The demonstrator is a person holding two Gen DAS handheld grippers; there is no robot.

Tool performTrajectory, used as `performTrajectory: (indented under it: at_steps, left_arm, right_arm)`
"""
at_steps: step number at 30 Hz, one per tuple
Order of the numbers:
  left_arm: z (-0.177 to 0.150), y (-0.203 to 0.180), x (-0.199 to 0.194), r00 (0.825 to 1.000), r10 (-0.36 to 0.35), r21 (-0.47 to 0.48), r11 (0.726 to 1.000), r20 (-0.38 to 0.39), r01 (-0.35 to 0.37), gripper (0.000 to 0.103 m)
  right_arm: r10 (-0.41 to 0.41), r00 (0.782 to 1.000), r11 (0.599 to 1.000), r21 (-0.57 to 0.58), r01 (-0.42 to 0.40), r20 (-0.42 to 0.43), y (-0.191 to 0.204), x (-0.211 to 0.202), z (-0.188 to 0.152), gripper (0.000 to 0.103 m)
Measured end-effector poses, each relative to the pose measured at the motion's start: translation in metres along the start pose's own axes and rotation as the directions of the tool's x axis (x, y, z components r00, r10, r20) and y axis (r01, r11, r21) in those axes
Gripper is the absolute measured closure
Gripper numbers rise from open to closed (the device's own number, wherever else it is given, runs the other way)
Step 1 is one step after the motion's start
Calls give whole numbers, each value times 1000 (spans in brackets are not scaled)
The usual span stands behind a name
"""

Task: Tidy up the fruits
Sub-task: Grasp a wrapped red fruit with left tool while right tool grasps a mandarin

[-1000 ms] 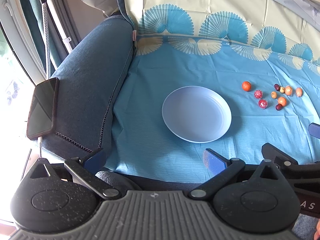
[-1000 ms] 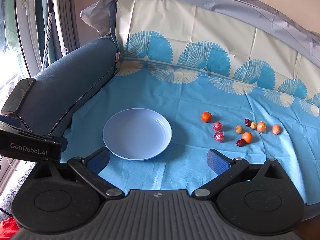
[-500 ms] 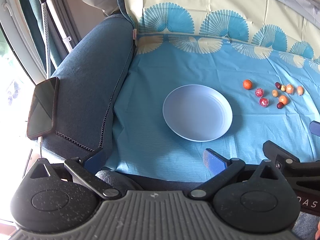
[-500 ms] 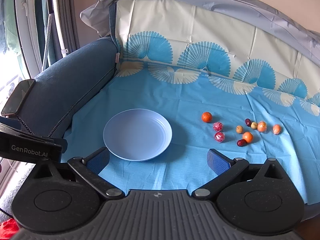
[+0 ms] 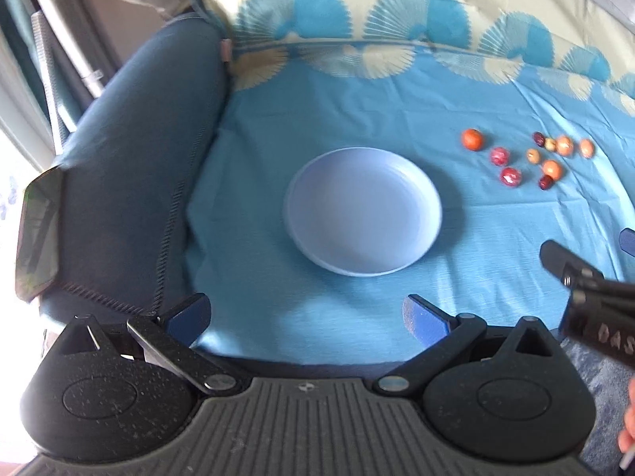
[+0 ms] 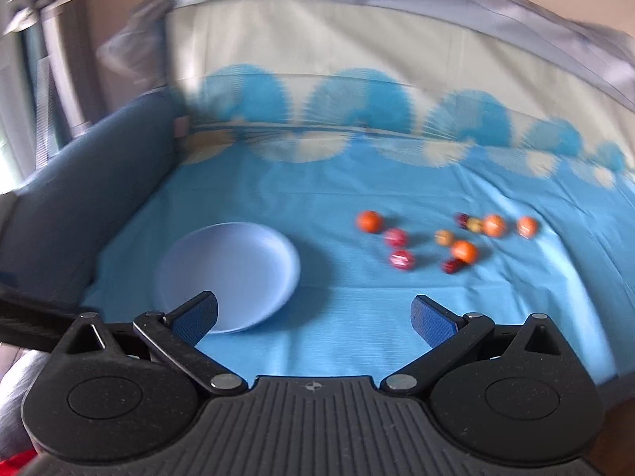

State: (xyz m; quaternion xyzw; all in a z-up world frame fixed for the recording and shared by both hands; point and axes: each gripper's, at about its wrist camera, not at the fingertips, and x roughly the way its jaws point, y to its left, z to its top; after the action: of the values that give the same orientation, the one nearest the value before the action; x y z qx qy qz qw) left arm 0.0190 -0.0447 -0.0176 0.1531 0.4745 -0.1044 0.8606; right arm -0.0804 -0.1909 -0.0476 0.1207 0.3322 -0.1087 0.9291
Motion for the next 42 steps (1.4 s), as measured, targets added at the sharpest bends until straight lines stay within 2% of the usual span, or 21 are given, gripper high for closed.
performTrajectory:
  at_steps: [4,7,9,11,16,22,24,25,26,27,28,29,31,32,34,36,38,40,42]
  left_arm:
    - [24,-31,22,999,-31,24,999,-26,32,0]
    - [45,-60,42,998,-54,33,998,-36,56,0]
    - [58,-81,58,997,-75,46,996,-27,76,0]
    - [69,-107,79,993,-118,79,990,-4,118,0]
    - [88,-166,134,983,-172,101,979,-67,179,0]
    - [109,-231,187,981,-167,192,964,-97,183,0]
    - [115,-243,200,976,-188,205,957,-106,207,0]
    - [119,-248,206,974,-198,205,954,-108,217,0]
    - [123,-252,210,972,-211,201,953,-104,228,0]
    - [125,-254,212,970,-224,195,951,-97,239,0]
    - [128,-256,214,970,-231,188,952,-79,242,1]
    - [130,-257,215,970,-236,182,952,-63,244,4]
    - [135,-261,218,966,-252,178,949,-59,258,22]
    - [135,-262,220,964,-257,178,948,-71,265,27]
    - [133,-264,226,959,-266,182,943,-101,280,58]
    - [127,-265,226,958,-264,200,938,-114,282,76]
    - [125,-262,216,960,-267,205,938,-83,278,76]
    - [125,-255,201,960,-279,210,937,-27,278,76]
    - [127,-248,183,960,-279,218,938,16,269,76]
  right_arm:
    - [-117,993,991,61,116,14,-48,34,-5,1]
    - [-218,976,970,111,217,3,-93,72,-5,1]
    - [-249,968,958,142,248,-10,-118,95,-5,1]
    - [-253,967,953,165,253,-20,-141,121,-4,1]
    - [-259,964,940,211,267,-63,-190,188,4,1]
    - [-124,987,945,291,149,-101,-221,255,17,2]
    - [-105,988,946,295,134,-110,-223,270,16,21]
    - [-124,985,951,267,154,-124,-223,274,16,33]
    - [-148,981,958,227,173,-126,-221,273,17,52]
    - [-140,983,968,195,161,-114,-221,269,17,62]
    - [-115,989,975,182,131,-97,-223,266,16,65]
    - [-137,986,973,172,152,-96,-225,265,16,65]
    - [-202,975,967,136,213,-92,-230,264,14,65]
    - [-212,973,966,133,223,-94,-233,265,12,65]
    - [-203,975,969,126,213,-87,-235,266,10,65]
    - [-222,971,972,63,228,-85,-227,268,7,65]
    - [-242,968,970,21,244,-68,-221,269,6,65]
    - [-219,974,973,65,222,-57,-226,266,8,66]
    - [-238,971,966,102,239,-28,-230,260,11,66]
